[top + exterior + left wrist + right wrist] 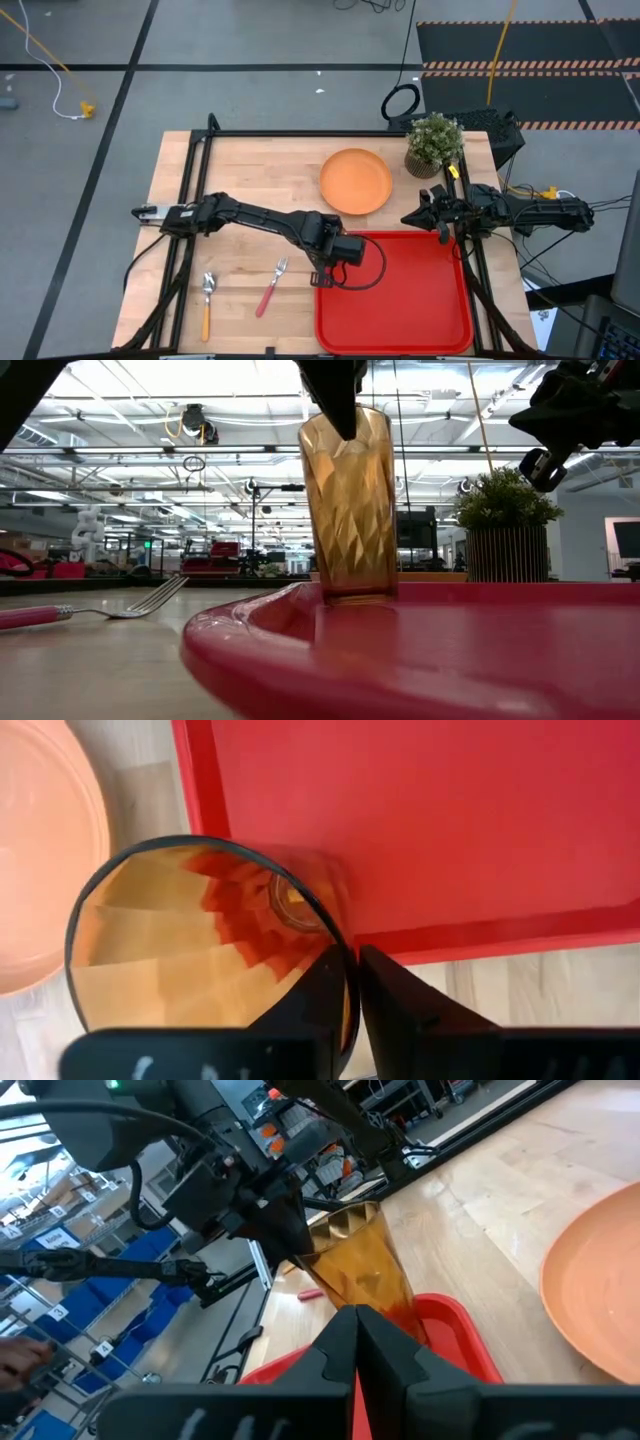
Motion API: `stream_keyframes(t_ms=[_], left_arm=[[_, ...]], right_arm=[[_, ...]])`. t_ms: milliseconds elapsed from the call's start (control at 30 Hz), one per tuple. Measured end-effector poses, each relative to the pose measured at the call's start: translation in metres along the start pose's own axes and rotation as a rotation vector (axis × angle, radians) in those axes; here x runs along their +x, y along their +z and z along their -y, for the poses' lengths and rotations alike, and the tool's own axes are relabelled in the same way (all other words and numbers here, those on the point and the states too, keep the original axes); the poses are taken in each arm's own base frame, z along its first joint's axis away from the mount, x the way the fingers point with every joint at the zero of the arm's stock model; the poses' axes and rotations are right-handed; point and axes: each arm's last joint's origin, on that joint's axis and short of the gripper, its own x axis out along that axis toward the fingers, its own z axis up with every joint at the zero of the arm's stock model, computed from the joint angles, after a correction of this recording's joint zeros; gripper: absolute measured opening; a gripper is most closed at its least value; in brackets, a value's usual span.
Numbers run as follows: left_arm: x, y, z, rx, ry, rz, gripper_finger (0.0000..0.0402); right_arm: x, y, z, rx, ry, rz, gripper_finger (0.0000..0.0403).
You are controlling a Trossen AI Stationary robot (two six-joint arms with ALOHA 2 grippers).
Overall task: Pick and place plate/cup/fork/spoon on tray
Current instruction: Put the orange cup to the top left on the red serving tray, then put the orange plate on the red serving tray to the bottom right of the orange cup
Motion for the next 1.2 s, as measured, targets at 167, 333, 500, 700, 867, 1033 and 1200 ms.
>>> stream_keyframes(t_ms=[167,333,500,700,867,1033,1200], left_arm=[[0.0,0.003,0.0,-0.003,-0.002,0.033,0.0041],[0.0,0.004,0.0,-0.038,-0.002,0.04,0.0092],[0.0,0.006,0.001,-0.066,-0.005,0.057,0.015],[-0.005,0.003,0.0,-0.14,-0.007,0.054,0.0188],[-0.023,-0.002,-0.001,-0.19,-0.017,0.072,0.0203],[-0.049,-0.008,-0.003,-0.197,-0.035,0.124,0.0201],[-0.073,-0.015,-0.008,-0.204,-0.026,0.178,0.0187]], right_arm=[[0.0,0.0,0.0,0.0,0.003,0.003,0.0],[0.0,0.0,0.0,0.0,0.002,0.003,0.0],[0.0,0.0,0.0,0.001,0.002,0.003,0.0],[0.0,0.001,0.0,0.067,0.005,0.007,0.0],[0.001,0.0,0.0,0.159,-0.001,-0.007,0.0],[0.005,0.016,-0.01,0.098,-0.009,-0.015,0.0],[0.018,0.036,-0.021,0.006,-0.055,-0.073,0.0]])
